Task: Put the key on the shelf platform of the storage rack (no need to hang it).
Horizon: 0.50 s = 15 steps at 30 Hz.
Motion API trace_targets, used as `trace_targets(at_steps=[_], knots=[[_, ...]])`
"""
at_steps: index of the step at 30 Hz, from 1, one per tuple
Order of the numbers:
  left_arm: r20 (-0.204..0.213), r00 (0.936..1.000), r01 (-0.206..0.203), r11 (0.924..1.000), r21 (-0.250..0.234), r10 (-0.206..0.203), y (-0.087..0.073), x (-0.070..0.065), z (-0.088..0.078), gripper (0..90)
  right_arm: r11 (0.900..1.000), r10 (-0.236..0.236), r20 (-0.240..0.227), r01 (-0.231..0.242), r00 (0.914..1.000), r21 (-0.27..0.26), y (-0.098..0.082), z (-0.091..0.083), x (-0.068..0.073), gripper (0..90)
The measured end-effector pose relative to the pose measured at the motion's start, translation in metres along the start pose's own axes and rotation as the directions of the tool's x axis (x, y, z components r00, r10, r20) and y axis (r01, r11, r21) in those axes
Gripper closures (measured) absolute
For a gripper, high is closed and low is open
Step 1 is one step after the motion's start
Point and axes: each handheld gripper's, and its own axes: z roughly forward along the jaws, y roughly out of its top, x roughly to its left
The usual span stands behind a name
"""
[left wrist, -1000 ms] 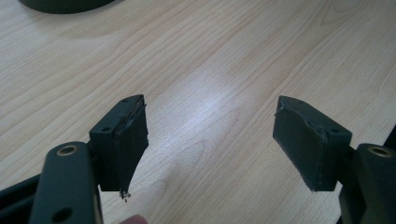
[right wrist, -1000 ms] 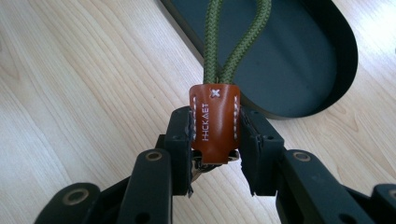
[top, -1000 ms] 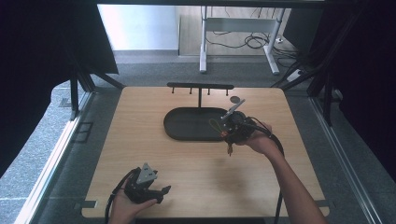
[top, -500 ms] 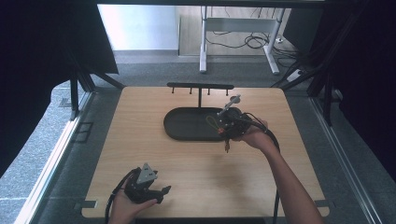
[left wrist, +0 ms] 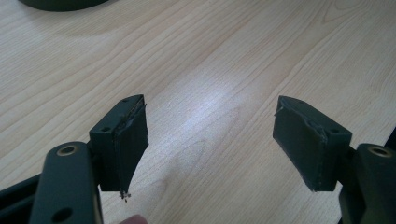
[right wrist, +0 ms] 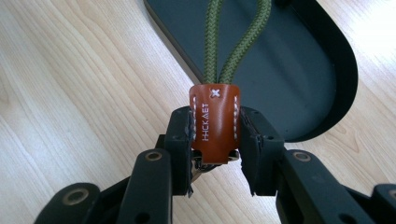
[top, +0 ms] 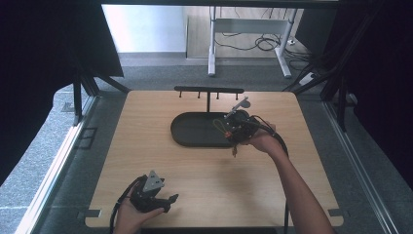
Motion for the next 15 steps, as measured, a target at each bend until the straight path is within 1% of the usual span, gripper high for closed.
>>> trace_targets(at_steps=[15], knots=[[0.003, 1.0000, -0.005, 1.0000, 0.003, 0.005, 0.0002, -0.0007, 0.0005, 27.0, 1.000, -0.004, 0.001, 0.004, 1.0000, 0.011, 0.0094, 0.0090, 0.0007, 66.7]])
